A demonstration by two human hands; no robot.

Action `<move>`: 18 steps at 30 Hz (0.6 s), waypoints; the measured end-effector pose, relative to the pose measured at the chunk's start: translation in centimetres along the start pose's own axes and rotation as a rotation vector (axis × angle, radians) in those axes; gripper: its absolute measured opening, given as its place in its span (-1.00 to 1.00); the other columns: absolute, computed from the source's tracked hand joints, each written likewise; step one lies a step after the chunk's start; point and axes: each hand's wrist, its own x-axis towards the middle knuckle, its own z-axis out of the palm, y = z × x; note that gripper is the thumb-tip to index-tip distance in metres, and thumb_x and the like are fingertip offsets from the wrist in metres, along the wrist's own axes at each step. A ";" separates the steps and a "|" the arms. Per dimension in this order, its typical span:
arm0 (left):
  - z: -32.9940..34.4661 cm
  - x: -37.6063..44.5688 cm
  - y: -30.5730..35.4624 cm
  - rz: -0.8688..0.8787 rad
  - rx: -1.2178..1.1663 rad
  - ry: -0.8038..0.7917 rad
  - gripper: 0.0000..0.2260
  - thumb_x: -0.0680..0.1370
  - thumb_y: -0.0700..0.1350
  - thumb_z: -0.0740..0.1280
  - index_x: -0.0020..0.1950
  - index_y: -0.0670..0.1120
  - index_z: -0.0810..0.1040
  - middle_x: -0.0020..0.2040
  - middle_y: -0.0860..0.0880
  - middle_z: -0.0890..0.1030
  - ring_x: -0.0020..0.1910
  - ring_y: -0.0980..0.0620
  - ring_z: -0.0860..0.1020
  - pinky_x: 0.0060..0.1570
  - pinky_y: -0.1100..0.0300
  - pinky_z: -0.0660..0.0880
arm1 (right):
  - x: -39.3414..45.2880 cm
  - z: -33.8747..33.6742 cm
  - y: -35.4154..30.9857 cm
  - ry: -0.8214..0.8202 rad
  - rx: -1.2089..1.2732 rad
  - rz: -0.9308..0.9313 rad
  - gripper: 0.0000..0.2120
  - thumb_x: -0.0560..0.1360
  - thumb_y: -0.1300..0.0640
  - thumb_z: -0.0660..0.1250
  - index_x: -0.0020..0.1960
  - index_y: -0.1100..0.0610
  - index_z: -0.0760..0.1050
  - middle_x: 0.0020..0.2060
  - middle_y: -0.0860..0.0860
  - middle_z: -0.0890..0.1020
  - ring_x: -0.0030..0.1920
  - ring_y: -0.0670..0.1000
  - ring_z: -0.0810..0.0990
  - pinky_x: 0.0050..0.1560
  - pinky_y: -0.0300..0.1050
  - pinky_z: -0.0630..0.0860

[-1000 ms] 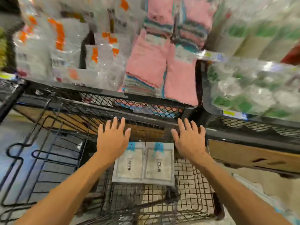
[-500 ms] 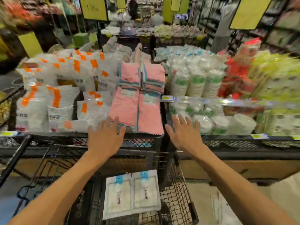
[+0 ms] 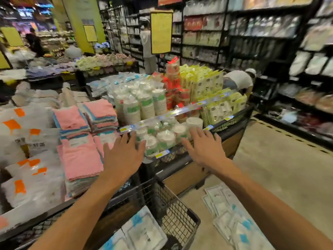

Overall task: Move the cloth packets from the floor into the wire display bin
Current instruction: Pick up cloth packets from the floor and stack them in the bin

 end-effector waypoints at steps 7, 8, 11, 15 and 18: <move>0.5 -1.2 9.3 0.285 -0.050 -0.059 -0.39 0.64 0.28 -0.22 0.66 0.10 0.05 0.67 -0.03 0.10 0.63 -0.11 0.12 0.52 -0.33 0.09 | -8.0 -2.8 7.9 0.064 0.001 0.321 -0.34 0.67 -0.33 -0.12 0.69 -0.06 0.00 0.68 0.02 0.08 0.66 0.15 0.06 0.61 0.25 0.00; 0.6 -1.4 10.6 0.324 -0.052 -0.076 -0.37 0.63 0.29 -0.25 0.66 0.10 0.05 0.67 -0.02 0.10 0.63 -0.11 0.11 0.51 -0.35 0.08 | -9.1 -3.0 9.2 0.088 -0.002 0.353 -0.34 0.67 -0.33 -0.12 0.68 -0.05 0.02 0.67 0.03 0.11 0.65 0.15 0.09 0.61 0.25 0.04; 0.7 -2.3 14.7 0.386 -0.096 -0.112 -0.38 0.64 0.31 -0.19 0.66 0.10 0.06 0.67 -0.02 0.12 0.62 -0.12 0.14 0.52 -0.34 0.07 | -12.4 -3.8 12.8 0.159 -0.037 0.441 -0.34 0.67 -0.34 -0.09 0.65 -0.03 0.11 0.63 0.04 0.24 0.59 0.16 0.23 0.55 0.23 0.17; 1.1 -3.9 20.5 0.478 -0.103 -0.114 -0.36 0.63 0.34 -0.20 0.65 0.09 0.08 0.66 -0.02 0.14 0.61 -0.12 0.18 0.52 -0.34 0.08 | -16.9 -5.2 17.3 0.200 -0.078 0.555 -0.38 0.68 -0.30 -0.04 0.63 0.00 0.16 0.61 0.05 0.26 0.57 0.17 0.27 0.51 0.21 0.21; 1.4 -5.6 25.2 0.539 -0.098 -0.113 -0.32 0.61 0.36 -0.23 0.65 0.08 0.09 0.64 -0.03 0.21 0.59 -0.11 0.22 0.48 -0.34 0.15 | -20.2 -6.2 21.6 0.200 -0.032 0.609 -0.37 0.69 -0.30 -0.05 0.65 -0.01 0.10 0.64 0.03 0.19 0.61 0.15 0.19 0.56 0.22 0.12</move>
